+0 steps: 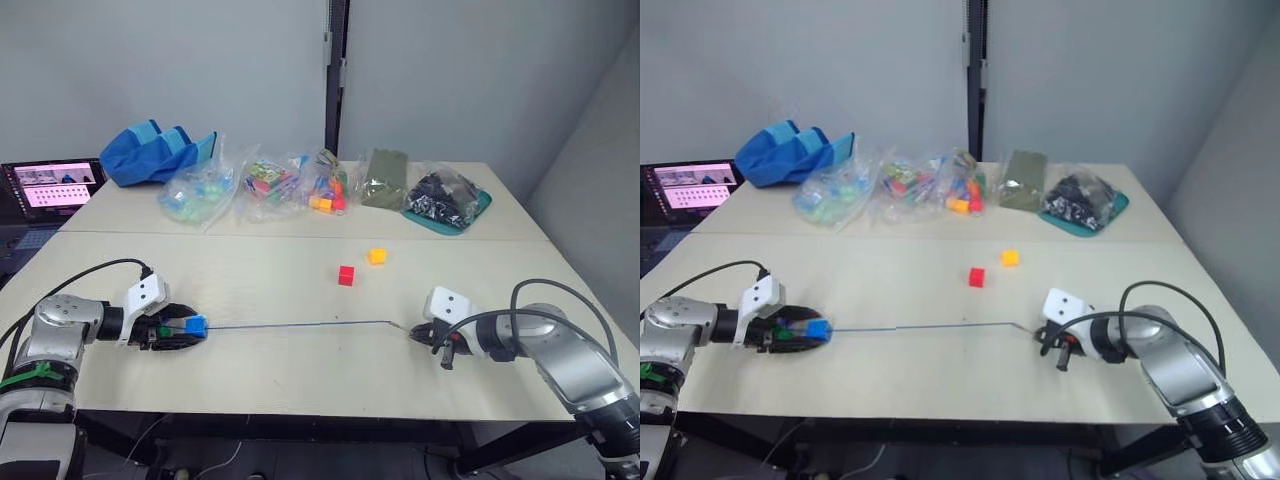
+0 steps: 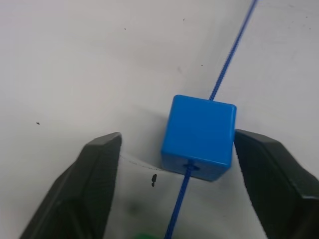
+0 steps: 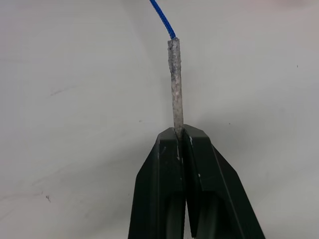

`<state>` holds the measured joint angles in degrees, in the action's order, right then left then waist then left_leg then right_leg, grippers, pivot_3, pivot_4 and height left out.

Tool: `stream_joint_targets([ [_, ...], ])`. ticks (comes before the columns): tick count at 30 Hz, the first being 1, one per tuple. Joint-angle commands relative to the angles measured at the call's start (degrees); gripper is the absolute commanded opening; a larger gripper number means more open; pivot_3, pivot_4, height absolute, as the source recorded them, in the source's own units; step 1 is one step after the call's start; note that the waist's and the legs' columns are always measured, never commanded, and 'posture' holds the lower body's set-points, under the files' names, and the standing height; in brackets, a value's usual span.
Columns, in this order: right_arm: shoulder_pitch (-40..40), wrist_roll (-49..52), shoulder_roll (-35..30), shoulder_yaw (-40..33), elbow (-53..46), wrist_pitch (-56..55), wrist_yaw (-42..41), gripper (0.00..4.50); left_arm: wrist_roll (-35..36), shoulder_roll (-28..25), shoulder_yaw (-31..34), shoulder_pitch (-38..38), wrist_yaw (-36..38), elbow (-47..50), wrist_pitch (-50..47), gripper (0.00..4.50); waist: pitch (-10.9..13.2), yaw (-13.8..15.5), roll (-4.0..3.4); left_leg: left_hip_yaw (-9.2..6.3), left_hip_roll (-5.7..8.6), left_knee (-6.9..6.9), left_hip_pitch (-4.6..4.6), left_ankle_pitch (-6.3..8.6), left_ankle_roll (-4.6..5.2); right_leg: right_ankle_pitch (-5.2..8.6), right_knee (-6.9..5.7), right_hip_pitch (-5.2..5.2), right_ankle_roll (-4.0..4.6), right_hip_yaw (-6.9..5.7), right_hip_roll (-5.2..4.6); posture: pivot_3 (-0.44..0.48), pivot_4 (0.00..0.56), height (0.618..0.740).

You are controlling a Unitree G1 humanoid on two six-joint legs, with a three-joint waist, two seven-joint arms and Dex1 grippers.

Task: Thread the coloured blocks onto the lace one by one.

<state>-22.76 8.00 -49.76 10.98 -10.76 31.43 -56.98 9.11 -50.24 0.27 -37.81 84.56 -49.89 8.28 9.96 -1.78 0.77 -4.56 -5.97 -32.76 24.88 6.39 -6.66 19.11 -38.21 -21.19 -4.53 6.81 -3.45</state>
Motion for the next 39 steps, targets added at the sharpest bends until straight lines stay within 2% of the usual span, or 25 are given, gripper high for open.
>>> stream_joint_targets([
  [1,-0.9,-0.2,0.2,-0.5,-1.0,-0.9,-0.3,0.0,3.6,0.6,3.0,-2.9,1.4,2.8,-2.4,4.47,0.0,0.1,0.0,0.0,0.0,0.0,0.01,0.0,0.0,0.0,0.0,0.0,0.0,0.0,0.0,0.0,0.15,0.74],
  [4,-0.9,0.1,0.3,-0.5,-1.7,-0.6,-0.7,0.0,7.6,3.1,4.5,-4.1,2.5,8.8,-6.2,4.47,0.0,0.4,0.0,-0.01,0.0,0.0,0.02,0.0,0.0,0.0,0.0,-0.01,0.0,-0.01,0.0,0.0,0.15,0.74],
  [6,-1.2,0.6,0.5,-0.5,-2.2,-0.4,-1.2,0.0,6.9,5.1,4.4,-4.3,0.0,12.0,-3.1,4.47,0.0,0.5,0.0,-0.01,0.0,-0.02,0.03,0.0,0.0,-0.01,0.0,0.0,0.0,-0.01,0.0,0.0,0.15,0.74],
  [9,-1.2,1.2,0.3,0.3,-3.4,-0.4,-3.2,0.0,7.4,7.5,3.1,-3.4,0.0,17.2,-4.7,4.47,0.0,0.5,0.0,-0.01,0.0,-0.03,0.03,0.0,0.0,-0.01,0.0,0.0,0.0,0.0,0.0,0.0,0.15,0.74],
  [14,-2.4,0.2,1.2,3.6,-5.1,-0.7,-5.7,0.0,6.6,17.5,-3.1,-2.2,-2.9,26.2,-5.5,4.47,0.0,0.8,0.0,-0.01,0.0,-0.08,0.03,0.0,0.0,-0.02,0.0,0.02,0.0,0.0,0.0,0.0,0.15,0.74],
  [17,-3.3,-0.2,1.3,5.0,-5.2,0.2,-6.5,0.0,6.0,20.7,-5.1,-1.8,-3.8,27.5,-5.5,4.47,0.0,0.9,0.04,-0.02,0.01,-0.17,0.08,0.0,0.0,-0.04,0.02,0.04,-0.04,0.0,0.0,0.0,0.15,0.74],
  [19,-4.8,-1.2,0.2,7.7,-6.2,2.2,-8.3,0.0,5.3,26.0,-9.5,-1.4,-4.3,28.8,-5.7,4.47,0.0,0.8,0.03,-0.03,0.01,-0.16,0.08,0.0,0.0,-0.04,0.02,0.01,-0.03,0.0,0.01,0.0,0.15,0.74],
  [21,-6.0,-1.1,-0.3,9.0,-7.3,4.7,-9.4,0.0,4.3,29.0,-12.3,-1.1,-4.6,29.1,-5.3,4.47,0.0,0.8,0.03,-0.03,0.01,-0.18,0.08,0.0,0.0,-0.04,0.02,0.02,-0.03,0.01,0.0,0.0,0.15,0.74],
  [33,-7.6,-1.5,-1.0,10.9,-8.4,8.4,-10.5,0.0,0.0,36.2,-17.0,0.5,-8.1,22.8,0.0,4.47,0.0,0.9,0.04,-0.05,0.03,-0.23,0.1,0.0,0.01,-0.04,0.07,0.03,-0.04,0.01,0.0,0.0,0.15,0.74],
  [36,-7.4,-1.1,-1.1,10.7,-8.6,9.0,-10.5,0.0,-1.1,36.5,-18.1,0.1,-8.1,21.8,-0.8,3.67,0.0,0.8,0.04,-0.05,0.02,-0.22,0.1,0.0,0.01,-0.04,0.06,0.02,-0.04,0.01,0.0,0.0,0.15,0.74],
  [39,-7.5,-1.0,-1.0,10.6,-8.8,9.5,-10.4,0.0,-1.8,37.1,-18.5,-0.3,-8.5,21.2,-0.9,2.66,0.0,0.8,0.04,-0.05,0.03,-0.21,0.1,0.0,0.01,-0.04,0.06,0.02,-0.04,0.01,0.01,0.0,0.15,0.74],
])
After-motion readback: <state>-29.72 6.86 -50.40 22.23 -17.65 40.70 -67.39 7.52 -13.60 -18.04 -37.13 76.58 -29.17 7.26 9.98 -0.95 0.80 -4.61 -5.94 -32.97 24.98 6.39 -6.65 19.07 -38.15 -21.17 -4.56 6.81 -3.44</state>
